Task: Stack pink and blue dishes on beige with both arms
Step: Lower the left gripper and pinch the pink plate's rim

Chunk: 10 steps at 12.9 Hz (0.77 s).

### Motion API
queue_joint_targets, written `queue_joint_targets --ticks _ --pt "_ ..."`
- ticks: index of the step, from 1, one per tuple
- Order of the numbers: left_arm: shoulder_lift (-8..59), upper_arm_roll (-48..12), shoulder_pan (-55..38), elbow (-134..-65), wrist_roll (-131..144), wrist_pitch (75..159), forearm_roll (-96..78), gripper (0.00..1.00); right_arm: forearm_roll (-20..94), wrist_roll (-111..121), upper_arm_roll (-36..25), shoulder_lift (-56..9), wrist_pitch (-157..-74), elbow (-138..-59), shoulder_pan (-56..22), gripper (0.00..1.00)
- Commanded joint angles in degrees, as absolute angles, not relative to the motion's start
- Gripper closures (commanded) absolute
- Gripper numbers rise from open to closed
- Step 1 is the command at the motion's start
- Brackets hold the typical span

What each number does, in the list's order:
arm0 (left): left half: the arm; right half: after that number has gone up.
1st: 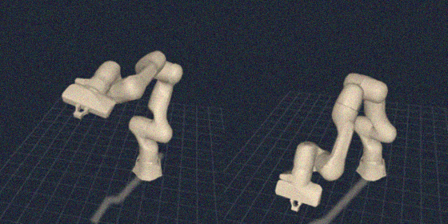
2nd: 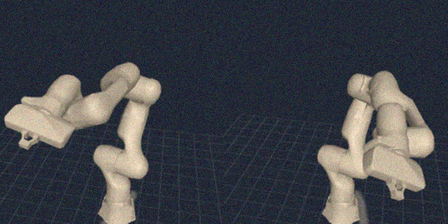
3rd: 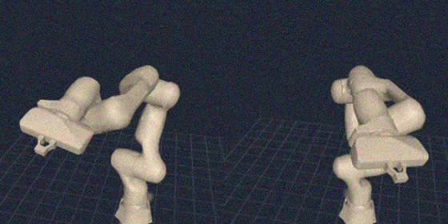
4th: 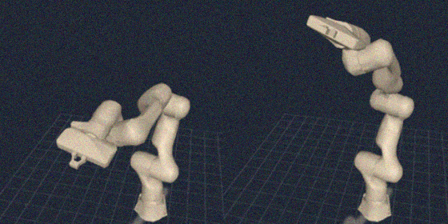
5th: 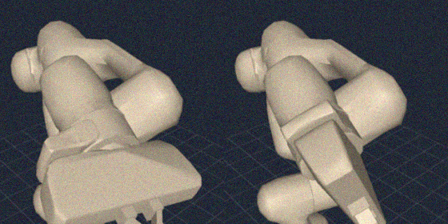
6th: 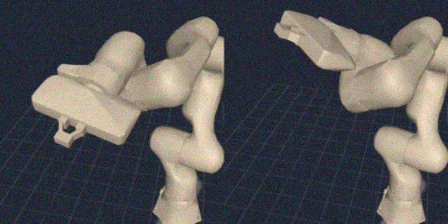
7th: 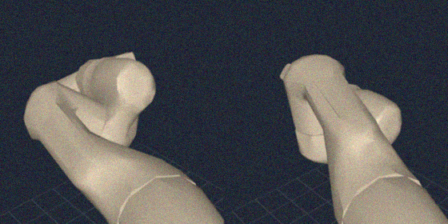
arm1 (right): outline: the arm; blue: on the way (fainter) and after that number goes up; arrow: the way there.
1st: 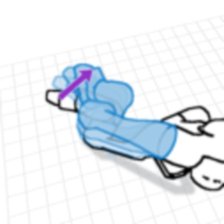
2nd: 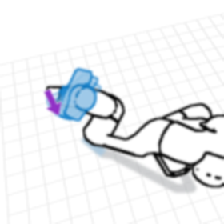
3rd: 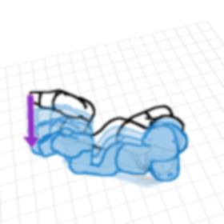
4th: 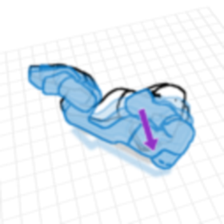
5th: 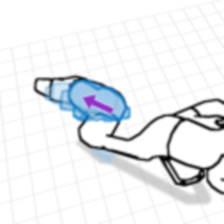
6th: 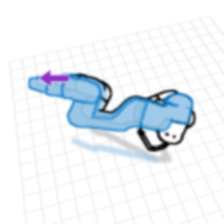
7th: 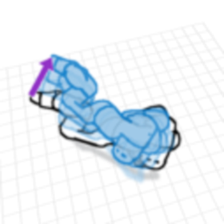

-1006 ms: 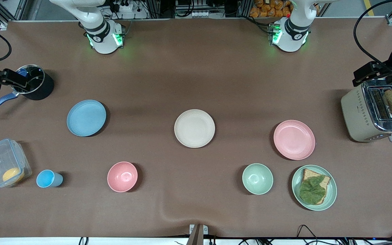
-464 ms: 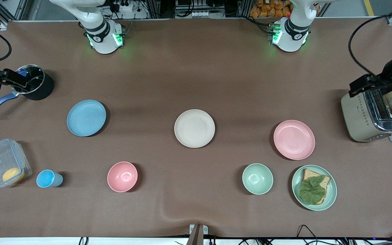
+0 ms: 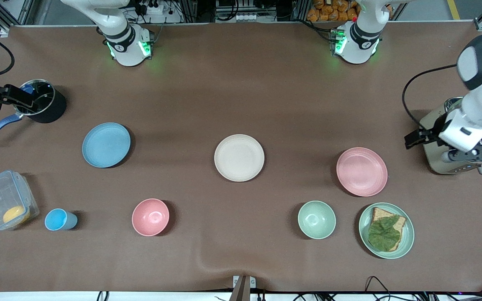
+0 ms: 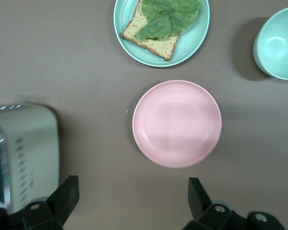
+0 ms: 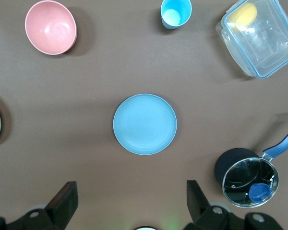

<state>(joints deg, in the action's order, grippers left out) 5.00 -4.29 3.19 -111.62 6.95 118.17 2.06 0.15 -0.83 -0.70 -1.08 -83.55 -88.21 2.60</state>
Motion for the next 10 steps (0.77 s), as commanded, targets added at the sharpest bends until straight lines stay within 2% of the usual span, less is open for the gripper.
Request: queue_joint_targets --ticks 1,3,6,10 --pt "7.45 -4.57 4.47 -123.45 6.07 135.54 2.72 0.0 0.97 -0.97 -0.7 0.18 -83.14 -89.12 2.64 0.0" --pt "13.15 -4.48 5.36 -127.6 5.8 145.59 2.72 0.0 0.97 -0.88 -0.7 0.18 -83.14 -89.12 2.72 0.0" --pt "20.02 -4.57 7.38 -126.92 4.66 149.49 2.72 0.0 0.97 -0.88 -0.7 0.18 -83.14 -89.21 2.64 0.0" --pt "23.11 -4.66 8.61 -126.3 4.57 149.68 2.55 0.01 0.97 -0.88 -0.7 0.09 -82.97 -89.21 2.72 0.0"
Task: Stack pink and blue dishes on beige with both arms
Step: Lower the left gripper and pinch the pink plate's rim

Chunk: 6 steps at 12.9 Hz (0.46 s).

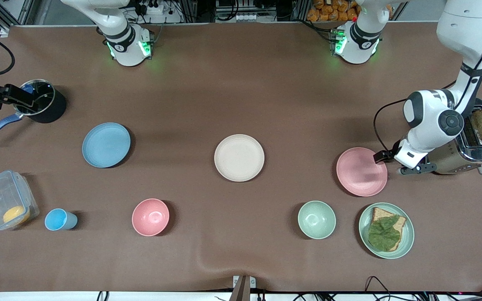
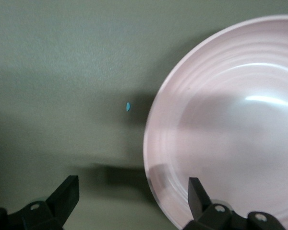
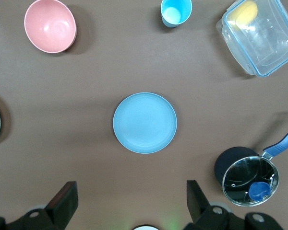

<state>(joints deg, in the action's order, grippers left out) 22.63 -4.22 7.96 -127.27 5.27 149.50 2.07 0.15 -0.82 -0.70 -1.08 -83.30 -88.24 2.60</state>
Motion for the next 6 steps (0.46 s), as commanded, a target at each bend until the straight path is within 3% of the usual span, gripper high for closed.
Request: queue_joint_targets --ticks 1,3,5,6 --pt "23.9 -4.66 8.61 -125.78 4.57 149.68 2.55 0.1 0.97 -0.88 -0.7 0.09 -82.97 -89.12 2.72 0.0" --pt "24.78 -4.75 8.44 -124.9 4.83 149.68 2.11 0.42 0.97 -0.97 -0.7 -0.09 -82.88 -89.12 2.72 0.0" --pt "25.4 -4.83 8.35 -124.02 5.27 149.59 0.98 0.89 0.97 -0.88 -0.7 -0.18 -82.88 -89.21 2.72 0.0" --pt "25.4 -4.92 8.44 -123.49 5.36 149.5 0.79 1.0 0.97 -0.88 -0.7 -0.35 -82.45 -89.12 2.72 0.0"
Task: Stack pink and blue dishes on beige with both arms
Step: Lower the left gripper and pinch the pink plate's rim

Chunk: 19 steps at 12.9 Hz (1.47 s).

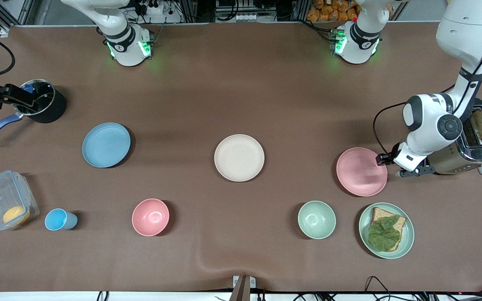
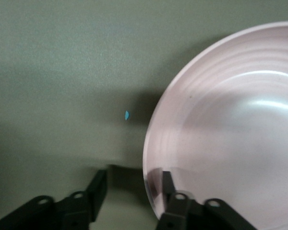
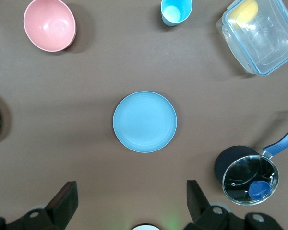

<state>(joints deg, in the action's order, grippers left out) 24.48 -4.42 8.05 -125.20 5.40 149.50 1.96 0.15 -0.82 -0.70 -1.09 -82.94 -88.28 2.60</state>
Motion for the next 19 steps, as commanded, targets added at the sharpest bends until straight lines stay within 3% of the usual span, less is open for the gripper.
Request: queue_joint_targets --ticks 1,4,11,16,19 --pt "25.31 -5.1 8.18 -123.05 5.54 149.15 0.7 1.0 0.97 -0.88 -0.7 -0.53 -82.53 -89.12 2.55 0.0" --pt "25.22 -7.46 7.56 -119.03 7.03 145.92 -0.61 1.0 0.88 -0.79 -0.7 -2.45 -82.44 -89.12 2.2 0.0" --pt "26.37 -8.35 -1.48 -97.66 9.49 116.92 -1.4 1.0 1.05 -0.53 -0.97 -4.66 -79.45 -90.17 3.34 0.0" --pt "26.45 -9.49 -13.33 -97.47 15.8 116.02 -5.1 1.0 1.05 4.47 -1.05 -4.31 -82.43 -97.46 6.32 0.0" --pt "28.99 -9.4 -19.76 -96.94 20.82 118.03 -8.78 1.0 1.14 10.97 -1.05 -4.66 -90.58 -104.48 9.4 0.0"
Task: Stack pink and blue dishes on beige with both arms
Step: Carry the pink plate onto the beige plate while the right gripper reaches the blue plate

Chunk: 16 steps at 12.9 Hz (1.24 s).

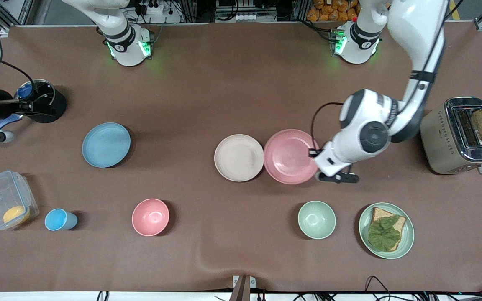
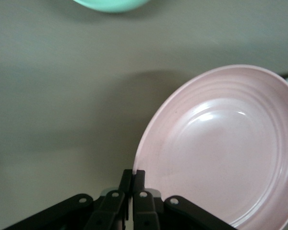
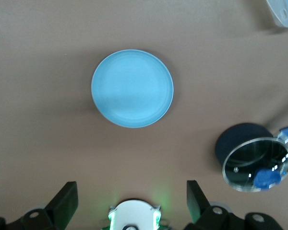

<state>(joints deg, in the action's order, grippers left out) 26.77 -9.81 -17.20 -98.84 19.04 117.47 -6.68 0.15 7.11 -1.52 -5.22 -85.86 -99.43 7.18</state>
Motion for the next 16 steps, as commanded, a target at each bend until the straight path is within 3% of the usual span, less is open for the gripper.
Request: queue_joint_targets --ticks 1,5,12,16 --pt "29.79 -9.4 -20.99 -97.29 22.14 120.73 -8.7 1.0 1.14 11.94 -1.05 -4.83 -93.92 -107.11 9.75 0.0" --pt "32.34 -9.4 -25.13 -97.91 29.17 127.69 -8.88 1.0 1.23 17.73 -0.97 -10.44 -108.08 -114.96 12.03 0.0" --pt "33.83 -9.49 -28.12 -100.81 29.27 137.62 -12.22 1.0 3.16 23.36 -0.97 -22.92 -117.15 -114.7 15.46 0.0" --pt "35.15 -9.49 -29.0 -101.6 29.18 140.62 -12.13 1.0 5.18 26.72 -0.88 -26.62 -118.04 -114.26 15.82 0.0"
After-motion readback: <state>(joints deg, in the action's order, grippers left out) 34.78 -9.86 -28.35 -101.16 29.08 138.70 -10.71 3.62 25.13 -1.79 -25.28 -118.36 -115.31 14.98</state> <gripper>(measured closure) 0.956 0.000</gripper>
